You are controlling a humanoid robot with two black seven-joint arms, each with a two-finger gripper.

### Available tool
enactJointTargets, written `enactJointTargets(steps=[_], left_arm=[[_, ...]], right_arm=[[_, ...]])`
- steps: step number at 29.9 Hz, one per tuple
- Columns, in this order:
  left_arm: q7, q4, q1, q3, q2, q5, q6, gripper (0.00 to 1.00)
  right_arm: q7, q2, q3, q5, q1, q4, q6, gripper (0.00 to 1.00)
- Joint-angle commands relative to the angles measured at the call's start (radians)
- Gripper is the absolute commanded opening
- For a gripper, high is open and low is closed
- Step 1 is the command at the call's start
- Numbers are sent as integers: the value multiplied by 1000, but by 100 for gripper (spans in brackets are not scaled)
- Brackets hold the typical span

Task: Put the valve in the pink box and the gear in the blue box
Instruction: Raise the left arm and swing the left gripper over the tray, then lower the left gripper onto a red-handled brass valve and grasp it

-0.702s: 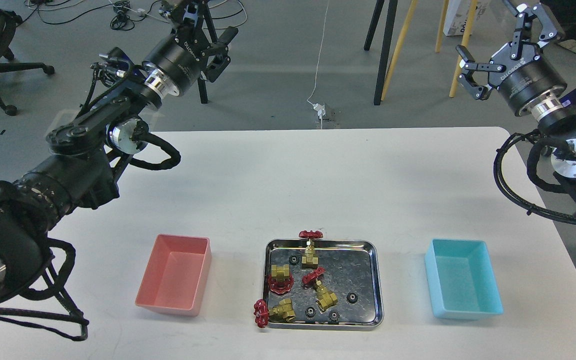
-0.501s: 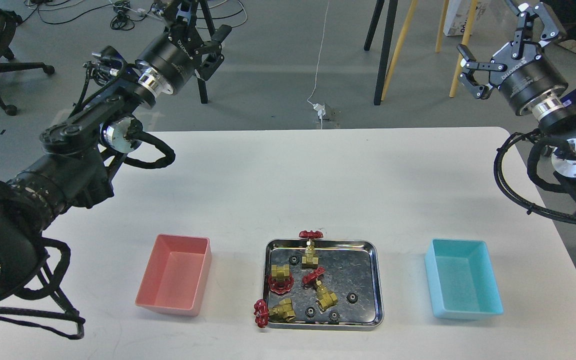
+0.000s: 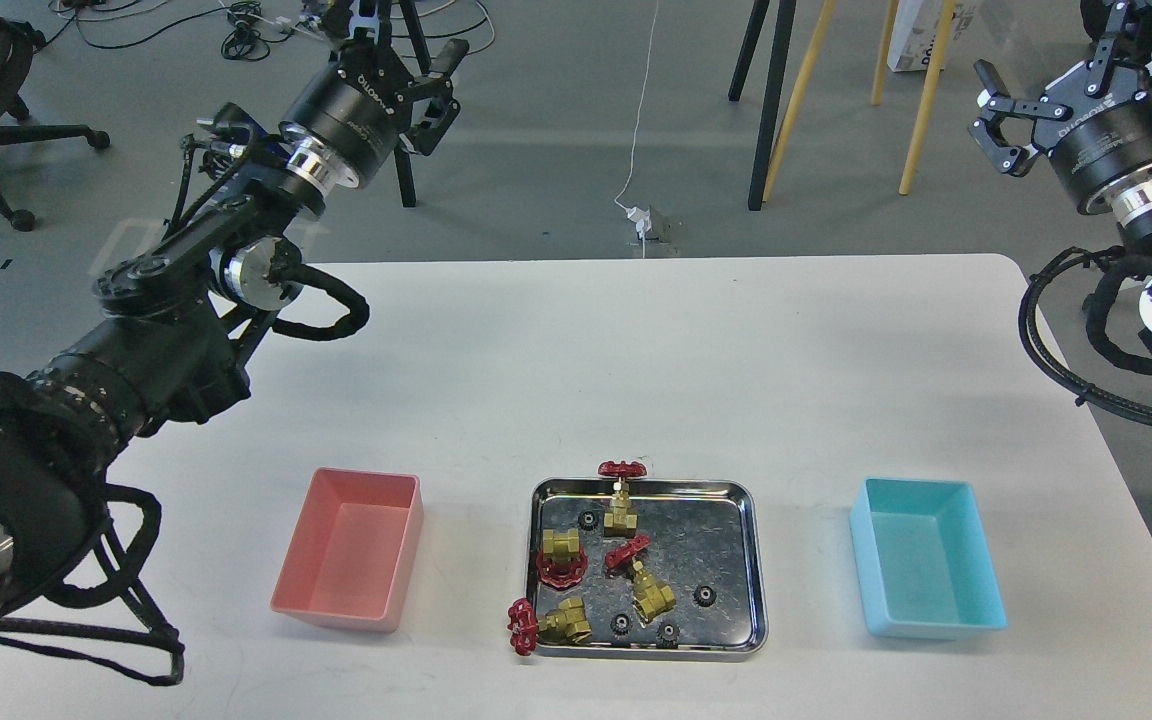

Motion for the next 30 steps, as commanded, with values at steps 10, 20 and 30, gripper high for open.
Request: enactJointTargets(steps=[10,20,30], left_arm=[[0,-506,-512,717,141,252,22,85],[0,-1047,-974,1476,36,676,494,84],[0,-924,-734,1754,-183,685,828,84]], right_arm=[[-103,-17,-1,72,170,-77,0,100],[-103,-31,-4,74,126,-100,0,100],[-106,-22,-10,74,142,-141,0,100]])
